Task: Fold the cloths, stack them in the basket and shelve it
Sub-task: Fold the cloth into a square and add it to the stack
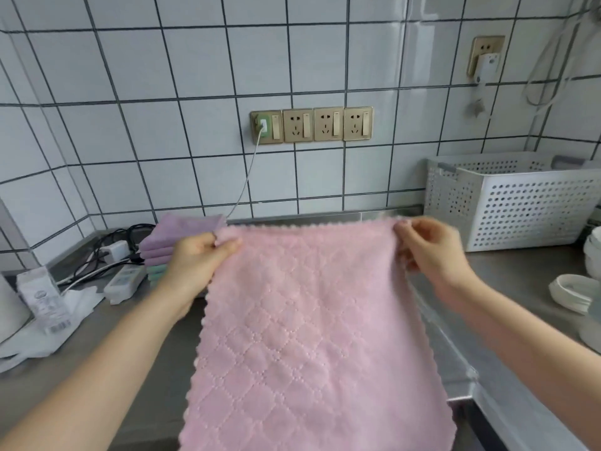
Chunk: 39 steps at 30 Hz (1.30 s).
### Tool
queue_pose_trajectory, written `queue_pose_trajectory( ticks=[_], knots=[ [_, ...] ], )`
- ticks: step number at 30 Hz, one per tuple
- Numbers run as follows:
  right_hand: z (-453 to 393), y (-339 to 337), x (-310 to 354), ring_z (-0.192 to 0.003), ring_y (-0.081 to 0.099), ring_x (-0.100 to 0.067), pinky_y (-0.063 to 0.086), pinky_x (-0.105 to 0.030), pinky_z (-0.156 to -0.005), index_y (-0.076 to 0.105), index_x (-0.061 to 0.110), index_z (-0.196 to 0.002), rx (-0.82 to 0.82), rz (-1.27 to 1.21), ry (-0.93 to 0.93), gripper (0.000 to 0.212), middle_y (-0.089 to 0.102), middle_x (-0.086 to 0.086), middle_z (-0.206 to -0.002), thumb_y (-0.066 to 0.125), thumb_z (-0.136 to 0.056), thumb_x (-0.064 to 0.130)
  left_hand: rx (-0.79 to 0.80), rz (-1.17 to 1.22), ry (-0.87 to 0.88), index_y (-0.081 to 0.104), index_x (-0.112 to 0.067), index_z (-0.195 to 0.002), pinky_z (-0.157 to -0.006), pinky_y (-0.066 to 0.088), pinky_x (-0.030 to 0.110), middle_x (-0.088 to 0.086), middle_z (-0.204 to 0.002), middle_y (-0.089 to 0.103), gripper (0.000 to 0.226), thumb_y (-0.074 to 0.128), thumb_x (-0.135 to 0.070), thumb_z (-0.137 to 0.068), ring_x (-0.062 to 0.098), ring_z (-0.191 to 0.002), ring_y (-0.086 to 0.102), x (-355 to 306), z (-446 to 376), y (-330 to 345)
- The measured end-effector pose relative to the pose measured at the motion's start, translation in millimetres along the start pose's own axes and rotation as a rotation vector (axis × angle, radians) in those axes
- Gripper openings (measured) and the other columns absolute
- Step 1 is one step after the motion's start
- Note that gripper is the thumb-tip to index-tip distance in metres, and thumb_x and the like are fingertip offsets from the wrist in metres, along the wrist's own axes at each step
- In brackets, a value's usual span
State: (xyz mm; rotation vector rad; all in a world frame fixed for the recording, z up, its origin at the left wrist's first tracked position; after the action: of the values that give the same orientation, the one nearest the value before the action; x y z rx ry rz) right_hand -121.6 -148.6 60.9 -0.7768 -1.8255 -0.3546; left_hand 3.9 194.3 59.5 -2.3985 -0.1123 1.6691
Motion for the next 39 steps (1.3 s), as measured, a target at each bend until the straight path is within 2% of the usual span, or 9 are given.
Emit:
queue_pose_trajectory(
  ticks=[7, 10, 16, 19, 22, 24, 27, 33, 39],
  knots=[
    [13, 34, -108, -0.060, 0.071, -0.025, 0.056, -0.030, -0.051, 0.061, -0.007, -0.081, 0.199, 0.126, 0.293, 0.018, 0.068, -0.019, -0.074, 0.058, -0.092, 0.007, 0.133, -0.222, -0.170, 0.068, -0.005, -0.067, -0.044, 0.032, 0.017, -0.001, -0.054, 0.055, 0.015, 0.070, -0.007, -0.082, 0.003, -0.045, 0.042, 99, 13, 16],
    [11, 44, -118, -0.069, 0.073, -0.029, 0.060, -0.041, -0.066, 0.059, -0.009, -0.084, 0.212, 0.078, 0.312, 0.017, 0.071, -0.022, -0.081, 0.055, -0.092, 0.005, 0.047, -0.014, -0.294, 0.062, 0.013, -0.085, -0.045, 0.046, 0.022, 0.012, -0.074, 0.050, 0.015, 0.066, -0.001, -0.084, 0.015, -0.061, 0.047, 117, 9, 18],
    [-22, 59, -142, -0.067, 0.072, -0.032, 0.059, -0.048, -0.074, 0.059, -0.007, -0.082, 0.152, 0.110, 0.299, 0.017, 0.071, -0.014, -0.066, 0.053, -0.090, 0.007, -0.084, 0.214, -0.333, 0.057, 0.001, -0.080, -0.056, 0.057, 0.021, 0.009, -0.078, 0.047, 0.011, 0.058, 0.011, -0.085, 0.025, -0.079, 0.056, 132, -25, 39],
    [-49, 73, -158, -0.067, 0.071, -0.034, 0.059, -0.051, -0.074, 0.060, 0.002, -0.075, 0.132, 0.104, 0.329, 0.017, 0.069, -0.013, -0.068, 0.054, -0.089, 0.008, -0.109, 0.051, -0.269, 0.046, -0.005, -0.058, -0.053, 0.054, 0.018, 0.003, -0.057, 0.040, 0.032, 0.056, 0.010, -0.084, 0.021, -0.066, 0.051, 140, -60, 51],
    [-74, 92, -166, -0.071, 0.072, -0.031, 0.059, -0.048, -0.076, 0.062, 0.003, -0.080, 0.138, 0.093, 0.361, 0.014, 0.070, -0.017, -0.081, 0.055, -0.090, 0.009, -0.114, -0.313, -0.103, 0.062, -0.009, -0.072, -0.056, 0.044, 0.024, 0.013, -0.066, 0.051, 0.014, 0.058, 0.001, -0.082, 0.024, -0.068, 0.053, 135, -91, 63],
    [-86, 103, -168, -0.082, 0.071, -0.028, 0.058, -0.045, -0.081, 0.062, 0.003, -0.108, 0.156, 0.114, 0.344, 0.022, 0.069, -0.015, -0.105, 0.059, -0.090, 0.014, -0.048, -0.447, -0.080, 0.060, -0.010, -0.122, -0.086, 0.044, 0.030, 0.016, -0.112, 0.063, 0.037, 0.061, -0.007, -0.085, 0.029, -0.103, 0.059, 142, -102, 74],
    [-81, 113, -164, -0.115, 0.057, -0.025, 0.051, -0.040, -0.093, 0.040, 0.016, -0.141, 0.260, 0.318, 0.211, 0.052, 0.050, -0.007, -0.136, 0.056, -0.091, 0.015, 0.102, -0.608, 0.015, 0.022, -0.017, -0.150, -0.115, 0.016, 0.027, 0.005, -0.155, 0.024, 0.070, 0.058, -0.017, -0.090, 0.020, -0.144, 0.021, 152, -92, 94],
    [4, 138, -134, -0.125, 0.047, -0.025, 0.037, -0.027, -0.100, 0.051, 0.012, -0.129, 0.640, 0.725, -0.321, 0.035, 0.050, -0.006, -0.135, 0.046, -0.095, 0.014, 0.475, -0.802, 0.265, 0.039, -0.025, -0.143, -0.116, 0.008, 0.023, -0.010, -0.155, 0.023, 0.052, 0.045, -0.042, -0.094, 0.009, -0.146, 0.010, 149, -19, 122],
    [78, 129, -104, -0.124, 0.046, -0.015, 0.033, -0.019, -0.104, 0.058, 0.015, -0.122, 0.873, 0.731, -0.467, 0.049, 0.052, 0.000, -0.132, 0.033, -0.097, 0.049, 0.779, -0.884, 0.249, 0.018, -0.044, -0.146, -0.116, -0.007, 0.023, -0.030, -0.151, -0.004, 0.087, 0.006, -0.084, -0.070, -0.005, -0.141, -0.014, 132, 58, 107]
  ],
)
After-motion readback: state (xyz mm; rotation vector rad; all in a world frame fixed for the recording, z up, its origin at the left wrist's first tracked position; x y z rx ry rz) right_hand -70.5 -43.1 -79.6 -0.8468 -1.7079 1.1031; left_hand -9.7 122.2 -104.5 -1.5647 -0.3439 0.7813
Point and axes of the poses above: each hand's wrist, its own z-axis away from the middle knuckle, its own y-axis out of the palm, x = y × z, the point moved 8 cm from there along -z, towards the middle knuckle
